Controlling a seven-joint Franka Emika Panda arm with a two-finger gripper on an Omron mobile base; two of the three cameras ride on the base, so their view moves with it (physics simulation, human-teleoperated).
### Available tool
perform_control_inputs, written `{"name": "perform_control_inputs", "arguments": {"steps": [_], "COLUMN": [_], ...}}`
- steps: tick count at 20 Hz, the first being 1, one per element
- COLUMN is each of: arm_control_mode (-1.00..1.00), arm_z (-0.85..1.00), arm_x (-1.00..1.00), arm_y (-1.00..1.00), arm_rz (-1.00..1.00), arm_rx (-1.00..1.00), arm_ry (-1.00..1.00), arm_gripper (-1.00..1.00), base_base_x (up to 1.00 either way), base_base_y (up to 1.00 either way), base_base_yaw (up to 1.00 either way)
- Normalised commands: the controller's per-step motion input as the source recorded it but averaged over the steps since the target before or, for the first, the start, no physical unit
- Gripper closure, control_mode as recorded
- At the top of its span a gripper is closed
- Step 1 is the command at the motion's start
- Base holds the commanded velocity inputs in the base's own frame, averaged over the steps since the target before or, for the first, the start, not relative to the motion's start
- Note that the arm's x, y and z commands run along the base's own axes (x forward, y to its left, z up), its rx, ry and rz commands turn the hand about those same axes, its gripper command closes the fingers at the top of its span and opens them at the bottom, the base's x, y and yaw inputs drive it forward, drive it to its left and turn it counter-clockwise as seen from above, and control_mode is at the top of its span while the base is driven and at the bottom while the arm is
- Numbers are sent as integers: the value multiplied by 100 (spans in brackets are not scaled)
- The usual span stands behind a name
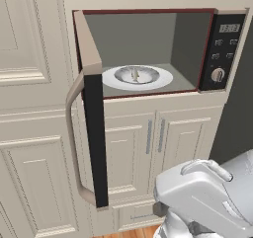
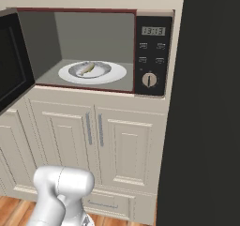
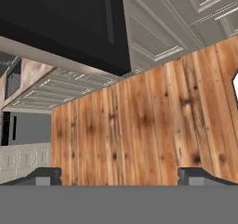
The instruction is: Transport the fish from the fridge to the microwave and turn on the microwave.
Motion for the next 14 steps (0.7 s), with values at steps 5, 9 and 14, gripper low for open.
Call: {"name": "perform_control_inputs", "arguments": {"steps": [5, 9, 14], "arm_control_mode": [-100, -100, -100], "arm_z": [-3, -8, -13], "arm_x": [13, 29, 22], "arm_y": [42, 44, 46], "arm_rz": [-1, -7, -16], "arm_rx": [0, 0, 0], "arm_ry": [0, 0, -6], "arm_gripper": [-100, -100, -100], "base_base_x": [0, 0, 0], "base_base_y": [0, 0, 0], "base_base_yaw": [0, 0, 0]}}
